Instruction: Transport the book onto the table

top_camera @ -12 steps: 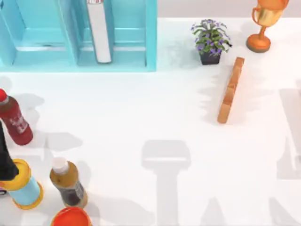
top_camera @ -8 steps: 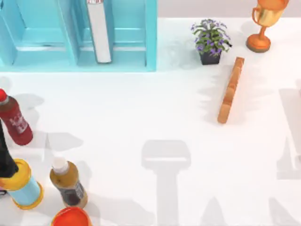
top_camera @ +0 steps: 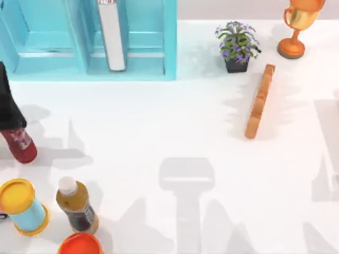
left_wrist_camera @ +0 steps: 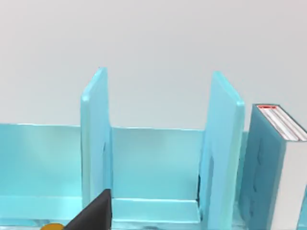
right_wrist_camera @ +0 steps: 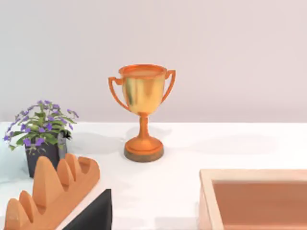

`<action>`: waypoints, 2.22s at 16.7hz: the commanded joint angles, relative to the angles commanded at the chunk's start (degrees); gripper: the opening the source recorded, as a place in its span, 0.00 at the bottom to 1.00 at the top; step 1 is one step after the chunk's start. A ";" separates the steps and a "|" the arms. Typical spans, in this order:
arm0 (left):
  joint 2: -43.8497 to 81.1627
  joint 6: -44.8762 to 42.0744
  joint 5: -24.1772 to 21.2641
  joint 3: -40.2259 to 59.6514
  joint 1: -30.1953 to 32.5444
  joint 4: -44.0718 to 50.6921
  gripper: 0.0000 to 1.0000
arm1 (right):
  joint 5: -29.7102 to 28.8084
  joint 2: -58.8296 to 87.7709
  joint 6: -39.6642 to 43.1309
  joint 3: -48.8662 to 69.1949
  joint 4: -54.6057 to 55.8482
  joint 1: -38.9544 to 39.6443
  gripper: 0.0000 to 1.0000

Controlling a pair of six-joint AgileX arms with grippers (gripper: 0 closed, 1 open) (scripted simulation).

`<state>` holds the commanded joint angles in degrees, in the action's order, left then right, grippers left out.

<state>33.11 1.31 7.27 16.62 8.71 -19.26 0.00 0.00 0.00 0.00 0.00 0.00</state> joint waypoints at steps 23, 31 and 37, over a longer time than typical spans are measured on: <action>82.78 2.29 13.79 31.45 16.51 -36.15 1.00 | 0.00 0.00 0.00 0.00 0.00 0.00 1.00; 92.84 1.59 10.50 47.63 13.45 -30.49 1.00 | 0.00 0.00 0.00 0.00 0.00 0.00 1.00; 99.80 1.40 9.19 56.78 12.21 -28.32 1.00 | 0.00 0.00 0.00 0.00 0.00 0.00 1.00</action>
<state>132.91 2.71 16.45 73.41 20.93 -47.57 0.00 0.00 0.00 0.00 0.00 0.00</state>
